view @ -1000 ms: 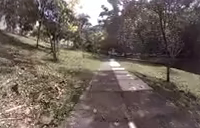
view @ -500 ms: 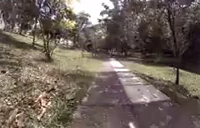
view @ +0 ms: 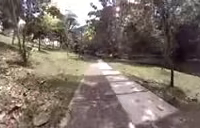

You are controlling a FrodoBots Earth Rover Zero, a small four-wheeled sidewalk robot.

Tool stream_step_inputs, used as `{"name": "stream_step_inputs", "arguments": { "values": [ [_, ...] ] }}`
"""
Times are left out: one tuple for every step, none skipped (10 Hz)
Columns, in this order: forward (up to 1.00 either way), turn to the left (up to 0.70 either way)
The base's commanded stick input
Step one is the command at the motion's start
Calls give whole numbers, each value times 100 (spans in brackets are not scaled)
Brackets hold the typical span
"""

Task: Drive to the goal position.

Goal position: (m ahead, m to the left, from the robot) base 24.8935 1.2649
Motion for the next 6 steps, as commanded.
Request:
{"name": "stream_step_inputs", "arguments": {
  "values": [
    [100, 0],
    [100, 0],
    [100, 0],
    [100, 0],
    [100, 0],
    [100, 0]
  ]
}}
